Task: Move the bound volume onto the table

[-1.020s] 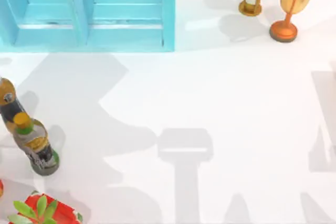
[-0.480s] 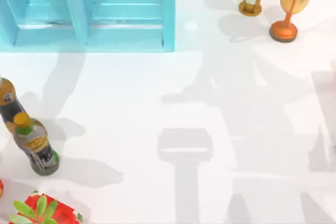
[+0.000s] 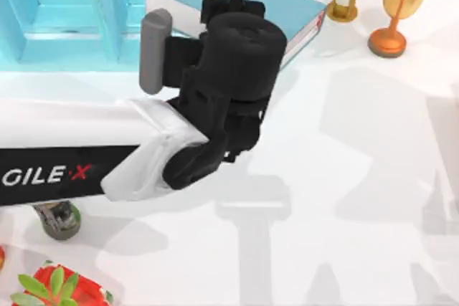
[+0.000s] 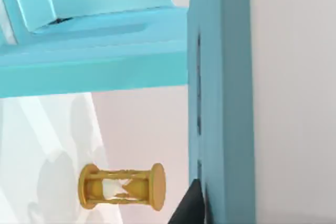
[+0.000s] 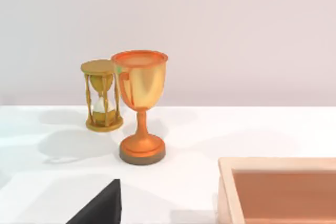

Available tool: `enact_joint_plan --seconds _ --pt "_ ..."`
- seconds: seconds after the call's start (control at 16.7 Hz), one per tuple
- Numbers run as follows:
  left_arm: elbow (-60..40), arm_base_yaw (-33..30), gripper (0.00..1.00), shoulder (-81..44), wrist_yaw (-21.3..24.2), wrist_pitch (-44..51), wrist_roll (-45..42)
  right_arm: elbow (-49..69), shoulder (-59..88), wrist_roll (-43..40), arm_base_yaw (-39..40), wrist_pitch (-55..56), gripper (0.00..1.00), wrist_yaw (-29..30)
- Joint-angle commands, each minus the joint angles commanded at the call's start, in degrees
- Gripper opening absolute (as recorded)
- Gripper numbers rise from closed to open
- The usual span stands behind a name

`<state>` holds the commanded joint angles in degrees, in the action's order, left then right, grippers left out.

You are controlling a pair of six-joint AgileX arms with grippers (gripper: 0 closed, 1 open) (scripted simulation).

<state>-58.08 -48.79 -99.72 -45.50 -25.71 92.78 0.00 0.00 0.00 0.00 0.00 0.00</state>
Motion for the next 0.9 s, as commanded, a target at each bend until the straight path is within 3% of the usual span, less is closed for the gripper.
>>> enact_joint_plan --seconds 0.18,0.36,0.9 --pt "4.95 -10.01 0.0 -4.3 -7.06 -3.12 12.47 0.0 0.0 0.0 0.0 0.0 1.0 0.0" --pt "8.53 -15.8 0.0 -7.0 -10.65 -5.15 19.55 0.0 0.0 0.0 0.0 0.0 1.0 0.0" --pt "9.87 -17.39 0.0 -7.4 -11.54 -5.28 21.5 0.0 0.0 0.0 0.0 0.0 1.0 0.0"
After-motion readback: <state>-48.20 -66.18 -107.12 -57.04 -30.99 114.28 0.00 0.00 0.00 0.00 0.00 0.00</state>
